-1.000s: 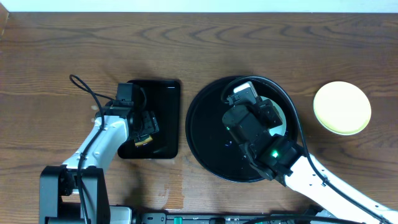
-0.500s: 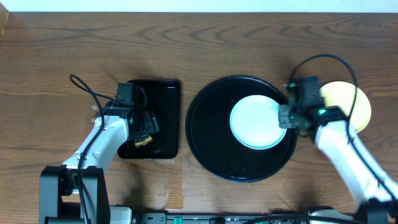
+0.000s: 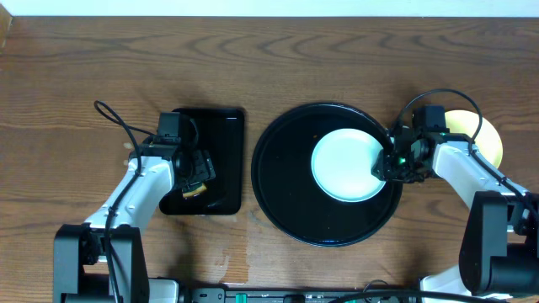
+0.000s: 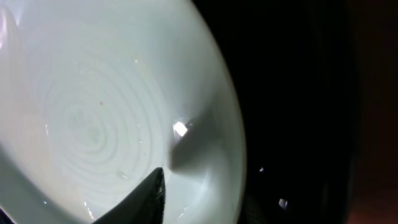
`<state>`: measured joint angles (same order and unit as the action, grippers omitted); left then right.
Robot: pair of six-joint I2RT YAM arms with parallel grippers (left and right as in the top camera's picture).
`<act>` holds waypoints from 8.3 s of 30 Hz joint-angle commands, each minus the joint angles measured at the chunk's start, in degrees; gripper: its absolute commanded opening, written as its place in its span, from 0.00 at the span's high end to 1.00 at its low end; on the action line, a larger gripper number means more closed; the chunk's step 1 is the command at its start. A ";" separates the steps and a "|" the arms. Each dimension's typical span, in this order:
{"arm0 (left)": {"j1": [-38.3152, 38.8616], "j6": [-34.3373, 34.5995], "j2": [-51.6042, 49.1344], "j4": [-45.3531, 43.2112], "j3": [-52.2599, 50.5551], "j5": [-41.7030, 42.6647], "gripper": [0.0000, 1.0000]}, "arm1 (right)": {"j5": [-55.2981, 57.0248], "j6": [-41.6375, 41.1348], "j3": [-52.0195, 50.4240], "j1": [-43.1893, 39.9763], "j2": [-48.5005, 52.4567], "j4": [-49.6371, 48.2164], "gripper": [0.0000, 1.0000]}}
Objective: Clean dirty plates on tray and stack at the side
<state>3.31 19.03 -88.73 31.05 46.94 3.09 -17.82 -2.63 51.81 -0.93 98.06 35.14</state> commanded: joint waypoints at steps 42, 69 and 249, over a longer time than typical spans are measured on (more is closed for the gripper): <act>-0.13 -0.61 -0.13 0.09 -0.28 -0.07 0.17 | 39.12 3.58 1.25 39.71 -20.92 -2.01 0.99; -0.13 -0.61 -0.13 0.11 -0.28 -0.07 0.18 | 2.10 0.07 2.36 24.24 -10.34 0.22 0.99; -0.13 -0.61 -0.13 0.11 -0.28 -0.07 0.17 | 90.88 14.10 2.95 55.49 -32.15 -5.97 0.99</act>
<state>3.31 19.03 -88.73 31.05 46.94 3.09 70.98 11.07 54.57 53.98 65.95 29.30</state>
